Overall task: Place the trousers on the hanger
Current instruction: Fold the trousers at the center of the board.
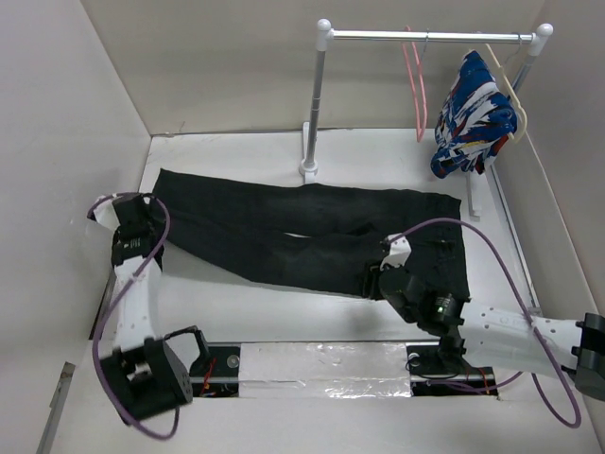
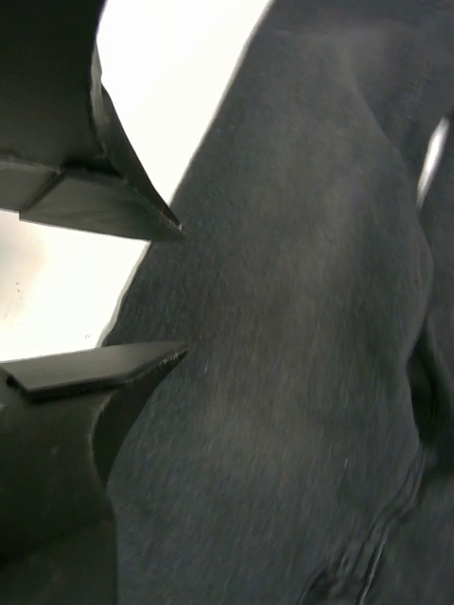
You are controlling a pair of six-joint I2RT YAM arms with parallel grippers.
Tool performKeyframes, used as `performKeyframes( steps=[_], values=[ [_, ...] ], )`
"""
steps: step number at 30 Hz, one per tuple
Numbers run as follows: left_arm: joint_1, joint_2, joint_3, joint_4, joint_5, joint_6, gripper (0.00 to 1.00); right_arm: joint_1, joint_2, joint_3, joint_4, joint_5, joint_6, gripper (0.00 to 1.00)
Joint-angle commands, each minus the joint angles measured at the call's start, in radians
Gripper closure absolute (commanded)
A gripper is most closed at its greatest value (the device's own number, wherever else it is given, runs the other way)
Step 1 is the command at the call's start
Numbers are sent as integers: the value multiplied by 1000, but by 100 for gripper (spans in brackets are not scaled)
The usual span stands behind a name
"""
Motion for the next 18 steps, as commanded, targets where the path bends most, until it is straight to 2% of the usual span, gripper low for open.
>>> performKeyframes(
  steps=[1,6,7,10,13,15,16,18],
  values=[
    [0,-174,50,-63,40,74,100,-15,-64,13,-65,114,116,46],
    [0,-391,42,-103,169,112,100,-38,-167,2,-145,64,203,45],
    [0,-447,53,-127,177,120,100,-38,-182,9,-214,54,219,45],
    [0,-535,123,-164,187,152,100,-47,-245,40,-337,64,324,45],
    [0,-583,186,-196,201,158,100,-112,-302,19,-348,59,401,47],
    [0,-615,176,-177,299,155,100,-176,-320,2,-326,30,381,53],
    [0,-644,168,-166,321,152,100,-260,-319,5,-303,13,354,57],
    [0,-675,151,-158,354,152,100,-349,-305,23,-285,-71,281,69]
  ],
)
